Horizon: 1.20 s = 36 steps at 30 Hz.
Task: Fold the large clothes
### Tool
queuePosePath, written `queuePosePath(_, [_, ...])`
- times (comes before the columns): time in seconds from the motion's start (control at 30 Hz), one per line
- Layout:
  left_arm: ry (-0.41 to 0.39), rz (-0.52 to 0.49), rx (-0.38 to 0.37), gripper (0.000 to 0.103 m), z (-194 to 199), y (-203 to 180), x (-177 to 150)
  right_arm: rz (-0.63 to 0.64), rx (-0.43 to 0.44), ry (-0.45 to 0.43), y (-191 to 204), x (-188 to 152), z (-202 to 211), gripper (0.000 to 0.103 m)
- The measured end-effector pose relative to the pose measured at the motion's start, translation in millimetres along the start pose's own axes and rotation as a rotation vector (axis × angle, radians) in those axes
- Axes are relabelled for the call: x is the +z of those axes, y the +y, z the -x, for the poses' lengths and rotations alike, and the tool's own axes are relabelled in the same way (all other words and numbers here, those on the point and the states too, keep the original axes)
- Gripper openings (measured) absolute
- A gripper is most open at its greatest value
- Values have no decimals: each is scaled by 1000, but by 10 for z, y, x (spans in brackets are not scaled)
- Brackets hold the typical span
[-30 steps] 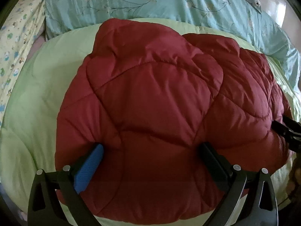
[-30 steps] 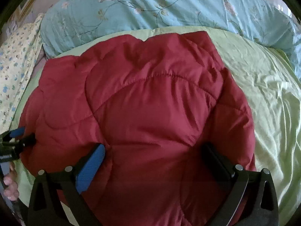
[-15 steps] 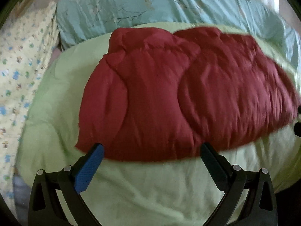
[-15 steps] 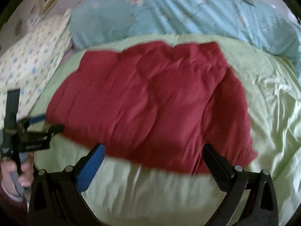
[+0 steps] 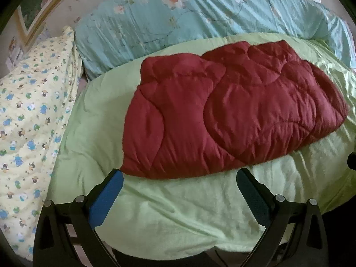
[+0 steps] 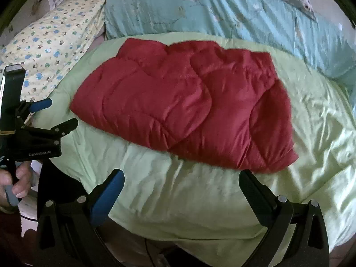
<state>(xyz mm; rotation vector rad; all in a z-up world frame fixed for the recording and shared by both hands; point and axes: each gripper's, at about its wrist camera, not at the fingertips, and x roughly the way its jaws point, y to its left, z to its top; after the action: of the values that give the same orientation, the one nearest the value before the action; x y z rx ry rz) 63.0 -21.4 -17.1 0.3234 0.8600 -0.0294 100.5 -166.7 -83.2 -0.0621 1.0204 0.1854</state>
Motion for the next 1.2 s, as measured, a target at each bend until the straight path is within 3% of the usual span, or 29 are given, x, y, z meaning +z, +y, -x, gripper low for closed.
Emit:
queuePosePath(0.23, [6, 17, -20, 103, 19, 44, 89, 36, -41, 13, 79, 118, -7, 103])
queuePosePath(1.2, [36, 81, -51, 103, -483, 26, 511, -15, -32, 22, -88, 602, -440, 103])
